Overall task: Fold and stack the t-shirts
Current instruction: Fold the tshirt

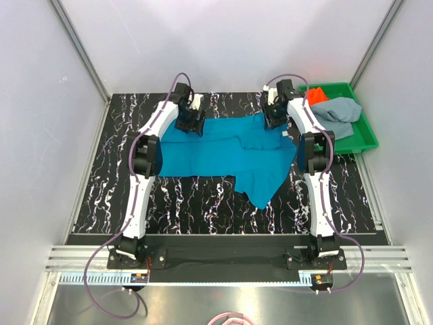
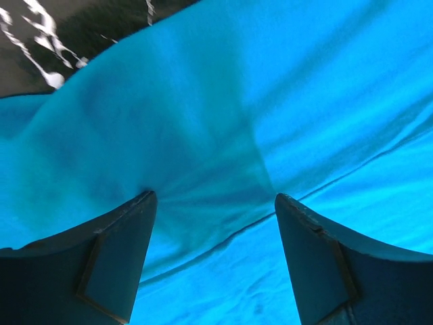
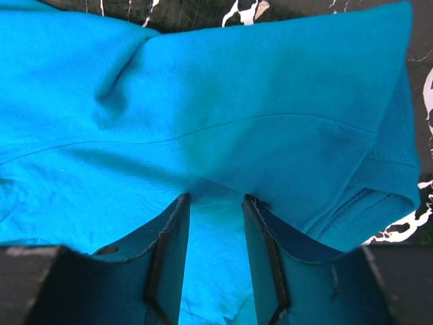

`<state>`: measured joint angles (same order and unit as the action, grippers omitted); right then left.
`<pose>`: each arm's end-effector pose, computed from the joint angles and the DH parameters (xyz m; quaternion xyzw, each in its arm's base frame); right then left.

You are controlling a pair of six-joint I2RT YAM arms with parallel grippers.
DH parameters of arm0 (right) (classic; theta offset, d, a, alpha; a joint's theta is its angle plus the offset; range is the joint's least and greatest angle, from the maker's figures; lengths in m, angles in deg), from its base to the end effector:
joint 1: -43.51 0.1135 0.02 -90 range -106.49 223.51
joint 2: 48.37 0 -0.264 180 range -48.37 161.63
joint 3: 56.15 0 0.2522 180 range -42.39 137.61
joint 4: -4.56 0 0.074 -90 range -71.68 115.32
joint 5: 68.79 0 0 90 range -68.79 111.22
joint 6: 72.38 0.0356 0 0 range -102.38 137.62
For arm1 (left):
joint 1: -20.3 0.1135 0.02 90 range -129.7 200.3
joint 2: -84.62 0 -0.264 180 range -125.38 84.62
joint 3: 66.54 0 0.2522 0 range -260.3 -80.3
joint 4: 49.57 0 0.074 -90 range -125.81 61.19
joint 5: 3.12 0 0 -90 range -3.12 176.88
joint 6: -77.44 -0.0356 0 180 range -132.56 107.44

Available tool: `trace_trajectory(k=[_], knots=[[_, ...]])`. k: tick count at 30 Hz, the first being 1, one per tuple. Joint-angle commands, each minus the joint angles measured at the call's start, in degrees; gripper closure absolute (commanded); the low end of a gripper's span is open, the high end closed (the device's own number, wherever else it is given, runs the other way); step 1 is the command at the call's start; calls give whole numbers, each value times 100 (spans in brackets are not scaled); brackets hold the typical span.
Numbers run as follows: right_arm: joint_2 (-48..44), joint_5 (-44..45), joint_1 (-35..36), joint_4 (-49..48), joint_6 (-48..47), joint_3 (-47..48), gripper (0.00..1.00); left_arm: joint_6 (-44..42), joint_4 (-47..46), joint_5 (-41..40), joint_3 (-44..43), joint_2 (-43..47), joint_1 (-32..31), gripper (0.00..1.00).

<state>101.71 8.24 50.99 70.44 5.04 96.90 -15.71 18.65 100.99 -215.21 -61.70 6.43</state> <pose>0.5445 0.0795 0.1615 -0.1943 0.9466 0.0993 0.2374 0.5183 -0.1369 0.1712 0.1690 0.9560 -0.1390 0.1953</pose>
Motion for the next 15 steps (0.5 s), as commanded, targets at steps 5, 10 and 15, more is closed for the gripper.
trace_trajectory(k=[5,10,15], knots=[[-163,295,-10,-255,-95,152,47,-80,-401,-900,-193,190,-54,12],[-1365,225,-10,-272,-201,-311,30,25,-287,-1077,-71,1069,-169,1],[-3103,-196,-2,-176,-762,-1768,18,272,-251,-691,973,2703,-116,1]])
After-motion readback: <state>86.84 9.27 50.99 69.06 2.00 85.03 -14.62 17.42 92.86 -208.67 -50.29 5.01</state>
